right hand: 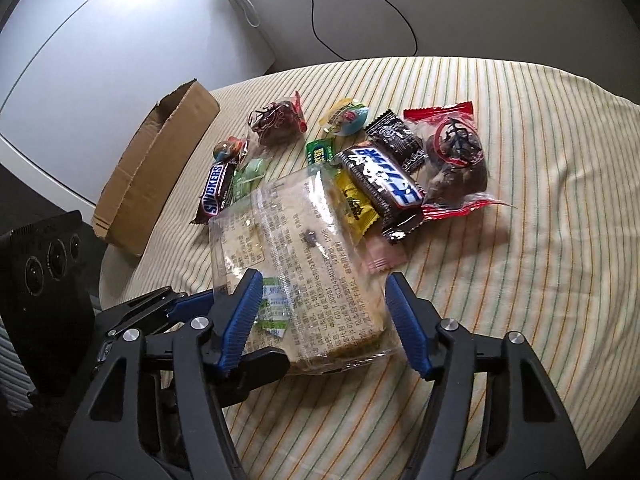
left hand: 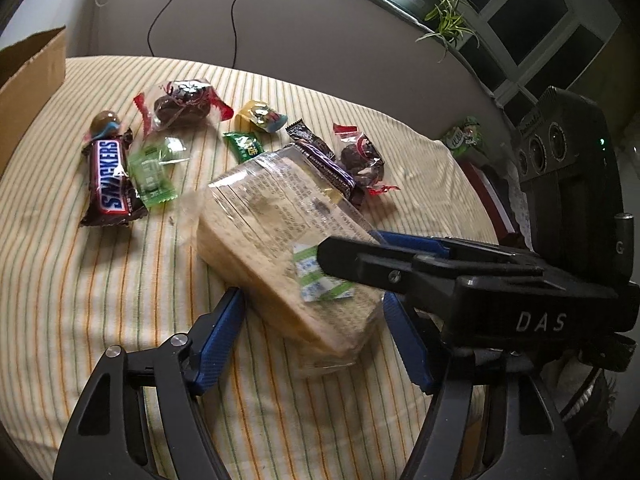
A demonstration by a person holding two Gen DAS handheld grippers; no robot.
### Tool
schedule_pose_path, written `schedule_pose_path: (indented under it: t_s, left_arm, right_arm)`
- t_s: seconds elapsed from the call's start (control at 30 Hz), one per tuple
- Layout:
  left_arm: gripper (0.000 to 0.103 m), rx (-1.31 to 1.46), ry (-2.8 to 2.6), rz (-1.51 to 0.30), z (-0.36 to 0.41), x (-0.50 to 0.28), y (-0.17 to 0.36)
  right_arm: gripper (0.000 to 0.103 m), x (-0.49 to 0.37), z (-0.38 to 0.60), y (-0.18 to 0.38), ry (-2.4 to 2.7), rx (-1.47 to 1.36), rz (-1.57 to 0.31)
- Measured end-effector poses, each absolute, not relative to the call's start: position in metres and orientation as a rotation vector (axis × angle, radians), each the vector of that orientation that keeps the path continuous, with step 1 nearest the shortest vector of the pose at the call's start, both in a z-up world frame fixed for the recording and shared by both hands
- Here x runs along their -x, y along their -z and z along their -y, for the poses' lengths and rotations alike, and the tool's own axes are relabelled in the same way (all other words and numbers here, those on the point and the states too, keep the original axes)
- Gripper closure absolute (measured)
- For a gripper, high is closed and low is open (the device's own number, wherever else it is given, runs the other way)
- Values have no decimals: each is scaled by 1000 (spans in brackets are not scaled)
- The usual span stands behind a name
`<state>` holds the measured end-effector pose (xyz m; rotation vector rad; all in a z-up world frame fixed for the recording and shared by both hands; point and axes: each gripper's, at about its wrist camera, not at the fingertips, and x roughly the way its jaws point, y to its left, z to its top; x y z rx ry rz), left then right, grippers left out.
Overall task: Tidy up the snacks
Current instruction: 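Grasp the bagged bread block with the left tool while the right tool grasps it too, then carry the bread block with both tools into the cardboard box and release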
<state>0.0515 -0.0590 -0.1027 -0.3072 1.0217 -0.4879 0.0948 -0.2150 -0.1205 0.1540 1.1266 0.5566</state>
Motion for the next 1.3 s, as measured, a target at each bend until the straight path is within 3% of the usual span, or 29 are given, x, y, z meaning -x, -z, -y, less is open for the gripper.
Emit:
schedule_pose_path:
  t_s: [0.4,1.3]
  left_arm:
    - [32,259,451,-951,48,-41,90]
    - [32,282,185,-751,-109,-33,41]
  right_arm:
    - [48,-78,195,105,-576,-88,-1102]
    - [48,-91,24,45,-799,40,-985]
